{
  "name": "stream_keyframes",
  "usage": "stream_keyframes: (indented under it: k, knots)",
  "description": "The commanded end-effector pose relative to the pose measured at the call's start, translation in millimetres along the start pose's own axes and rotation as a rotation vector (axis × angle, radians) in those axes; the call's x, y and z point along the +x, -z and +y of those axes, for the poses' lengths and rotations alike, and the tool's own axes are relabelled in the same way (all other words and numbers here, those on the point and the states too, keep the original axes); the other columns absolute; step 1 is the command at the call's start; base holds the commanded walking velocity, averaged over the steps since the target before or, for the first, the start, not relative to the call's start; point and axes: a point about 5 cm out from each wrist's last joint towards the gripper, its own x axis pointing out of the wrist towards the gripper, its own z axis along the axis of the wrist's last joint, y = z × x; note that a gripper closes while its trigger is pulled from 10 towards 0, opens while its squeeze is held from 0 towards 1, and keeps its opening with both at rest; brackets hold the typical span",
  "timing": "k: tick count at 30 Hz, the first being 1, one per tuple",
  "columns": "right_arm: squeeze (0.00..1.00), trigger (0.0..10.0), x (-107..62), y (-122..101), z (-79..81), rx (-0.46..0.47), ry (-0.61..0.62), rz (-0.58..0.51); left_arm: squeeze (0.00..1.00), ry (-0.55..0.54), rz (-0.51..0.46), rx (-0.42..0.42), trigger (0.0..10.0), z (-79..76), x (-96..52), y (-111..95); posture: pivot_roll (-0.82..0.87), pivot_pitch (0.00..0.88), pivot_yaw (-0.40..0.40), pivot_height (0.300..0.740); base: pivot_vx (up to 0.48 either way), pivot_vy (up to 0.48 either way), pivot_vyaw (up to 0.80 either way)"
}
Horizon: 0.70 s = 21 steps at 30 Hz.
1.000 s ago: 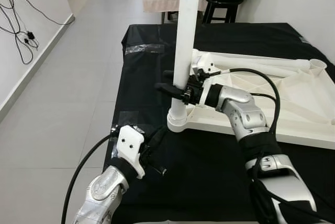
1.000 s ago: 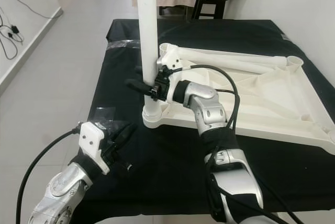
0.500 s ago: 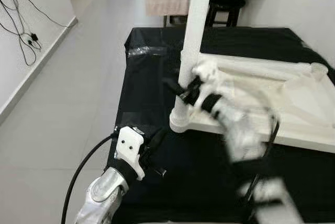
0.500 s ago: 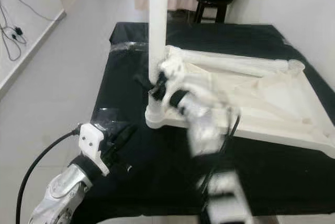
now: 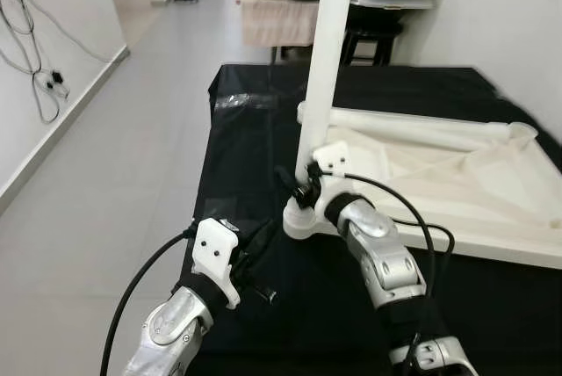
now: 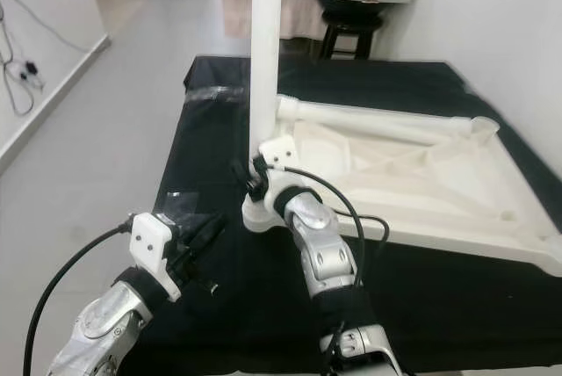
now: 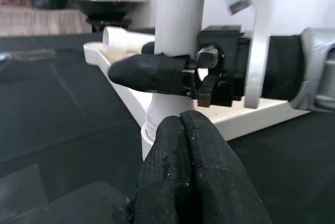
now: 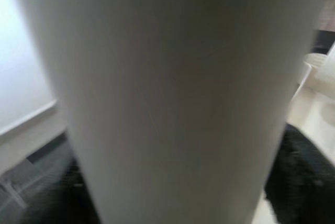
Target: Building children table
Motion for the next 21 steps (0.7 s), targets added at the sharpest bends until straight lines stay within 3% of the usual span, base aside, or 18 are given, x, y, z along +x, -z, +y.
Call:
stream_keyframes:
  k: [1, 2, 3, 5, 7, 8, 9, 10, 11, 12, 14, 21]
  knots:
    - [1.00, 10.0, 2.2, -20, -4.5, 0.037, -0.052, -0.089, 0.00, 0.002, 0.005, -0.001, 10.0, -0.9, 0.4, 3, 0.01, 0.060, -0.034, 0.740, 0.000, 0.000, 0.00]
    - [1.00, 10.0, 2.2, -20, -4.5, 0.037, -0.052, -0.089, 0.00, 0.002, 0.005, -0.001, 10.0, -0.9, 0.4, 3, 0.01, 0.060, -0.034, 0.740, 0.000, 0.000, 0.00]
    - [0.00, 10.0, 3.0, -36, -15.8, 0.106, -0.191, -0.153, 0.00, 0.002, 0.007, -0.003, 10.0, -1.4, 1.1, 5, 0.01, 0.048, -0.034, 0.740, 0.000, 0.000, 0.00]
    - [0.00, 10.0, 3.0, -36, -15.8, 0.106, -0.191, -0.153, 0.00, 0.002, 0.007, -0.003, 10.0, -1.4, 1.1, 5, 0.01, 0.048, -0.034, 0.740, 0.000, 0.000, 0.00]
    - [0.00, 10.0, 2.5, -44, -20.3, 0.082, -0.323, -0.167, 0.00, 0.002, 0.009, -0.002, 10.0, -1.8, 1.5, 5, 0.02, 0.045, -0.034, 0.740, 0.000, 0.000, 0.00]
    - [0.00, 10.0, 2.5, -44, -20.3, 0.082, -0.323, -0.167, 0.00, 0.002, 0.009, -0.002, 10.0, -1.8, 1.5, 5, 0.02, 0.045, -0.034, 0.740, 0.000, 0.000, 0.00]
    - [0.00, 10.0, 1.6, -44, -20.0, 0.027, -0.425, -0.144, 0.00, 0.001, 0.009, -0.003, 10.0, -1.8, 1.6, 6, 0.02, 0.038, -0.038, 0.740, 0.000, 0.000, 0.00]
    - [0.00, 10.0, 1.6, -44, -20.0, 0.027, -0.425, -0.144, 0.00, 0.001, 0.009, -0.003, 10.0, -1.8, 1.6, 6, 0.02, 0.038, -0.038, 0.740, 0.000, 0.000, 0.00]
    - [0.00, 10.0, 2.5, -44, -23.8, -0.022, -0.578, -0.089, 0.00, -0.001, 0.012, -0.004, 10.0, -2.2, 2.3, 8, 0.03, 0.028, -0.049, 0.740, 0.000, 0.000, 0.00]
    - [0.00, 10.0, 2.5, -44, -23.8, -0.022, -0.578, -0.089, 0.00, -0.001, 0.012, -0.004, 10.0, -2.2, 2.3, 8, 0.03, 0.028, -0.049, 0.740, 0.000, 0.000, 0.00]
    - [0.00, 0.2, 6.1, -47, -28.0, -0.022, -0.623, -0.079, 0.00, -0.002, 0.014, -0.003, 10.0, -2.7, 2.5, 9, 0.04, 0.024, -0.052, 0.740, 0.000, 0.000, 0.00]
    - [0.00, 0.0, 12.1, -52, -33.6, -0.019, -0.636, -0.070, 0.00, -0.007, 0.014, -0.002, 10.0, -4.5, 2.0, 11, 0.04, 0.016, -0.058, 0.740, 0.000, 0.000, 0.00]
